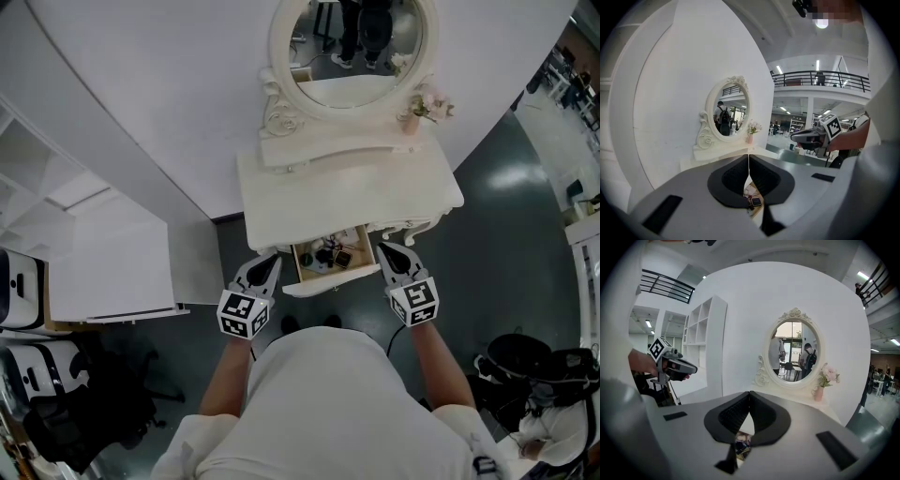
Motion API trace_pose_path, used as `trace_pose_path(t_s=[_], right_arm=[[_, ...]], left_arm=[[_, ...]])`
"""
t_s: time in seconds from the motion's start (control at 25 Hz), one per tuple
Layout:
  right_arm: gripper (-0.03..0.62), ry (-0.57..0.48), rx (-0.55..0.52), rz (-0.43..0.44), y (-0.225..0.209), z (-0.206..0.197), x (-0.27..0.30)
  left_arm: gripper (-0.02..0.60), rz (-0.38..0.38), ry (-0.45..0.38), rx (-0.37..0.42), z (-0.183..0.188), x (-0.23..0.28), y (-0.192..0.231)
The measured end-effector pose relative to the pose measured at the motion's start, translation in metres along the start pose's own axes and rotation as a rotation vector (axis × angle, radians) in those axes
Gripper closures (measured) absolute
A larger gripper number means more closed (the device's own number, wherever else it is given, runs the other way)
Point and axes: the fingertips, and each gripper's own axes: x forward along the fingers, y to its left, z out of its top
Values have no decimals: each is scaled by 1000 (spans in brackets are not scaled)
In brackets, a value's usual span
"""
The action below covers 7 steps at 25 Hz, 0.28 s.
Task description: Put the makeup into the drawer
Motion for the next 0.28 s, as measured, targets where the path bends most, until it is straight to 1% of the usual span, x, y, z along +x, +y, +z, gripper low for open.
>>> trace_pose_path(t_s=[0.28], right_arm=[[565,-9,6,-1,4,8,9]], left_arm=[[563,3,0,-17,2,1,11]])
